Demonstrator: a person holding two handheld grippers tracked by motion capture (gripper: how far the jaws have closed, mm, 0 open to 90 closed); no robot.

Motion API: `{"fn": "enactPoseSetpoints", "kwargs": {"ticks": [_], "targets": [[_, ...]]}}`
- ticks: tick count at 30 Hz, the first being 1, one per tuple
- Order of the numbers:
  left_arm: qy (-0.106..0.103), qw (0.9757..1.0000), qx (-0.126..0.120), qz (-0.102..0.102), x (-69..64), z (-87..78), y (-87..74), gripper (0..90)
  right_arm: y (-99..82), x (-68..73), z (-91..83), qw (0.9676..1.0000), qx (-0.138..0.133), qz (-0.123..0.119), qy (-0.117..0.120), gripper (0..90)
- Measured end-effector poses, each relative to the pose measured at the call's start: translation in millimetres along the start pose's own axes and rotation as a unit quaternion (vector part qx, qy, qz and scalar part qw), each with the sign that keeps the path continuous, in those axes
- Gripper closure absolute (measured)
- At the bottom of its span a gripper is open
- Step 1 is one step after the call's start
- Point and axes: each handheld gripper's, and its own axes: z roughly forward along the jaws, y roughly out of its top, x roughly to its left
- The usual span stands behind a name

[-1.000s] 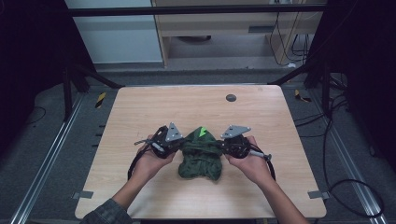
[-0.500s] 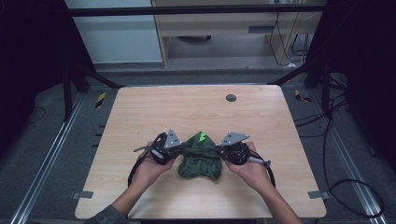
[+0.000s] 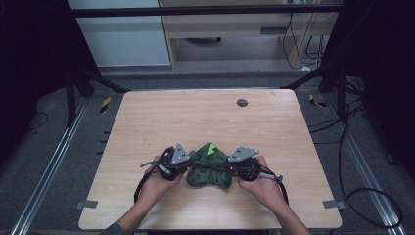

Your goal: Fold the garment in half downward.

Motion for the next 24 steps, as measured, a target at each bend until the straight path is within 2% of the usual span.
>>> {"fn": "enactPoseSetpoints", "kwargs": {"ticks": [12, 13, 17, 19, 24], "targets": [[-0.007, 0.9999, -0.001, 0.011, -11.0, 0.3, -12.8, 87.3, -6.1, 7.9, -2.1, 1.0, 0.007, -0.003, 0.003, 80.2], [-0.008, 0.9999, -0.003, 0.007, -12.2, 0.5, -14.3, 87.4, -6.6, 9.1, -2.4, 1.0, 0.005, -0.002, 0.003, 79.9], [-0.008, 0.9999, -0.003, 0.008, -13.3, -0.9, -19.0, 86.9, -8.2, 13.1, -5.1, 0.9999, 0.007, -0.008, -0.002, 74.3], [-0.009, 0.9999, -0.004, 0.007, -14.1, -1.2, -20.5, 87.0, -10.2, 15.8, -6.7, 0.9999, 0.008, -0.015, -0.002, 78.4], [-0.006, 0.9999, -0.008, 0.01, -17.6, -3.3, -23.8, 87.0, -13.8, 19.5, -7.6, 0.9998, 0.009, -0.016, 0.0, 78.6]]}}
